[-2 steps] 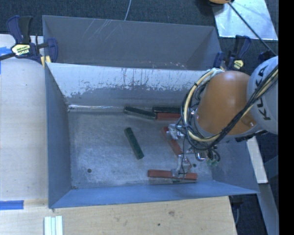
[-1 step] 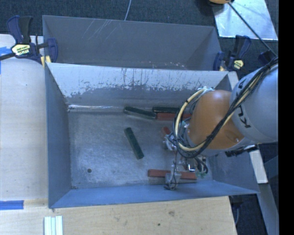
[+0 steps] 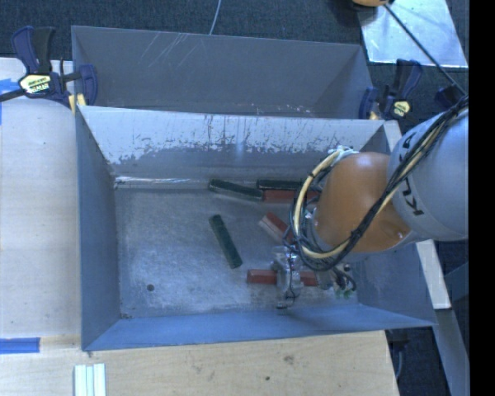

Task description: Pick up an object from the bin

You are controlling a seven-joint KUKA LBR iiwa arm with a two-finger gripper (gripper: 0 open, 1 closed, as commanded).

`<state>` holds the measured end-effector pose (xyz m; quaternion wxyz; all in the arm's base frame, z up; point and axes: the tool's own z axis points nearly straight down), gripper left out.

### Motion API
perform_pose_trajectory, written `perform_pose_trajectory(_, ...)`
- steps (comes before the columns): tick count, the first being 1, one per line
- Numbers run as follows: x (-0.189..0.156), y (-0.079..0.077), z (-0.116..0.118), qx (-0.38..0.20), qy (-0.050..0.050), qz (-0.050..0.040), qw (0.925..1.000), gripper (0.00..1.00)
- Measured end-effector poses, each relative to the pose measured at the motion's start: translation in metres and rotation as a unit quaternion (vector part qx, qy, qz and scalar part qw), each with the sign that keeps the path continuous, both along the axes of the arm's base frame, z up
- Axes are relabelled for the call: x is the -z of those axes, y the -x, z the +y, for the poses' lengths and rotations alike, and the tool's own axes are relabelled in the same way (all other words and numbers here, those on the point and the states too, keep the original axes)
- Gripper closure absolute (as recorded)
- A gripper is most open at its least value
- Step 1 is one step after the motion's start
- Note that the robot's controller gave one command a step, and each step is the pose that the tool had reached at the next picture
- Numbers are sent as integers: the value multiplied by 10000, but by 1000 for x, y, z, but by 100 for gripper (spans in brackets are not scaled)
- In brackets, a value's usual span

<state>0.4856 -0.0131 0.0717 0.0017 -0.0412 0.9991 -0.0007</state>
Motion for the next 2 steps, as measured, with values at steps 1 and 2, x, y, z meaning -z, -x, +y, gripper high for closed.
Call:
perform_pose_trajectory(1,0,0,0,-2,0,0,10000,100)
perform_pose_trajectory(2,-48,1,1,-3,-3,3,10000,100)
